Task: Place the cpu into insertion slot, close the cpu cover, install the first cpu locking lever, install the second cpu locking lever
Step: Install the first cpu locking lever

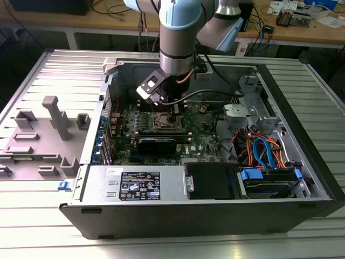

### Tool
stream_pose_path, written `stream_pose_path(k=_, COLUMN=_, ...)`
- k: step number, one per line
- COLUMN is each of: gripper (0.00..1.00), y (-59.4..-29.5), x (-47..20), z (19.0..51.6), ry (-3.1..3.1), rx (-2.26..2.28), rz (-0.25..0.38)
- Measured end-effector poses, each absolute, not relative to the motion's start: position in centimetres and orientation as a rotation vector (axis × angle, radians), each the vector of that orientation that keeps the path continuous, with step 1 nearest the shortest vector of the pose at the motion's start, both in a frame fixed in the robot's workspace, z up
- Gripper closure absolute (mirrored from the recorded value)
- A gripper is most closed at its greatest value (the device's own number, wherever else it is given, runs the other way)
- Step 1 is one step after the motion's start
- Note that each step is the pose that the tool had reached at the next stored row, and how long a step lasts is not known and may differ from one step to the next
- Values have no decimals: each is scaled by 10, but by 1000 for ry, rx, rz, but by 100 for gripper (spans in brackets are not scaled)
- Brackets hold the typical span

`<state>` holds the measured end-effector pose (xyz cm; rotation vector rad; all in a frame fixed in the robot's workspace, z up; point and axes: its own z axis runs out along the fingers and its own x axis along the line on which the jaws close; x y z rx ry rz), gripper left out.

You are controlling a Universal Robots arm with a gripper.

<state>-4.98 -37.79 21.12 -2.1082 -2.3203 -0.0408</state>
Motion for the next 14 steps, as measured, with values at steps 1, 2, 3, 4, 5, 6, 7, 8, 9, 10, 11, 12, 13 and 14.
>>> stream_pose_path(k=1, gripper=89, y=-378, x=-50, z=211, ry=-2320, rx=-2108, rz=-41)
stream_pose_path(k=2, gripper=89, y=-378, x=-50, z=211, ry=-2320, rx=-2108, rz=-41)
stream_pose_path(k=3, gripper=89, y=-378, x=-50, z=212, ry=-2320, rx=-2108, rz=-41)
stream_pose_path(k=4, gripper=89, y=-378, x=-50, z=212, ry=-2320, rx=-2108, rz=-40)
stream_pose_path(k=5, gripper=89, y=-378, x=-50, z=213, ry=-2320, rx=-2108, rz=-41)
stream_pose_path(k=6, gripper=89, y=-378, x=-50, z=213, ry=-2320, rx=-2108, rz=-41)
stream_pose_path(k=7, gripper=89, y=-378, x=-50, z=214, ry=-2320, rx=-2108, rz=-41)
stream_pose_path(k=8, gripper=89, y=-378, x=-50, z=214, ry=-2320, rx=-2108, rz=-41)
stream_pose_path(k=9, gripper=89, y=-378, x=-50, z=215, ry=-2320, rx=-2108, rz=-41)
stream_pose_path(k=10, gripper=89, y=-378, x=-50, z=216, ry=-2320, rx=-2108, rz=-41)
stream_pose_path(k=11, gripper=89, y=-378, x=-50, z=216, ry=-2320, rx=-2108, rz=-41)
stream_pose_path(k=12, gripper=89, y=-378, x=-50, z=218, ry=-2320, rx=-2108, rz=-41)
stream_pose_path(k=13, gripper=89, y=-378, x=-50, z=219, ry=-2320, rx=-2108, rz=-41)
stream_pose_path(k=14, gripper=89, y=-378, x=-50, z=220, ry=-2320, rx=-2108, rz=-41)
